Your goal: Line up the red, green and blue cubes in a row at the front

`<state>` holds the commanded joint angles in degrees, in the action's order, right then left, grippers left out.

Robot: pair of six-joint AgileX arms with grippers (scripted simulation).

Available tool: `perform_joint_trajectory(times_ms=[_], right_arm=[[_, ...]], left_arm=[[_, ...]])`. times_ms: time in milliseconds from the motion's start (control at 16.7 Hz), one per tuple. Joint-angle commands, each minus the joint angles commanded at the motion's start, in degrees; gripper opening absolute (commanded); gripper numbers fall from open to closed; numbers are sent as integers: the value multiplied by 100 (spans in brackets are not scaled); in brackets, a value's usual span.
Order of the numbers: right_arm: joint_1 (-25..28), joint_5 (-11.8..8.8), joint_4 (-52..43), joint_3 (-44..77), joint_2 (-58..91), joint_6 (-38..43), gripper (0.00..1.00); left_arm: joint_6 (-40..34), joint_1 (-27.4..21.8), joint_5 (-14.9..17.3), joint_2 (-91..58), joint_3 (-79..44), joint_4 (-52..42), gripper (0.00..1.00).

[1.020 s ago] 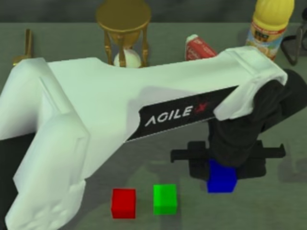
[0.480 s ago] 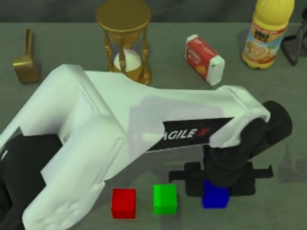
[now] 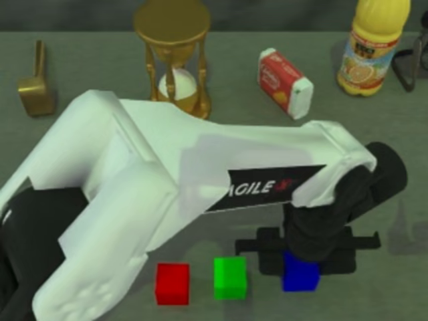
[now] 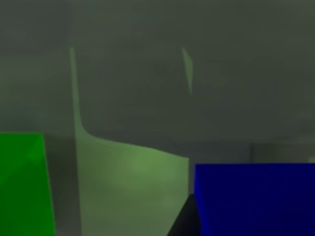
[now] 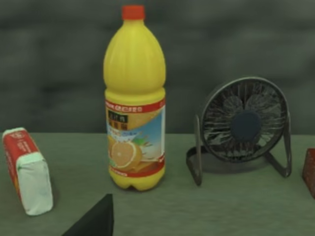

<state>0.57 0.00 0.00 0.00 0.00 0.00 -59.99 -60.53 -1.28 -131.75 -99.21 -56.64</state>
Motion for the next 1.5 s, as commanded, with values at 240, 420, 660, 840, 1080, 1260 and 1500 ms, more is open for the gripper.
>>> perform_joint_trajectory(times_ms=[240,420,660,840,1080,1260,1500], right_arm=[[0,0,0,0,0,0,100],[0,0,0,0,0,0,100],[0,0,0,0,0,0,100],[0,0,0,0,0,0,100],[0,0,0,0,0,0,100],[0,0,0,0,0,0,100],[0,0,0,0,0,0,100]], left_arm=[[0,0,0,0,0,0,68],[0,0,0,0,0,0,90],[0,0,0,0,0,0,100],[0,0,0,0,0,0,100],[-4,12,-1,6,-18,-20,100],[-31,37,-2,101,-312,-408,100],[-33,70,-1,315,-850,-1202,100]])
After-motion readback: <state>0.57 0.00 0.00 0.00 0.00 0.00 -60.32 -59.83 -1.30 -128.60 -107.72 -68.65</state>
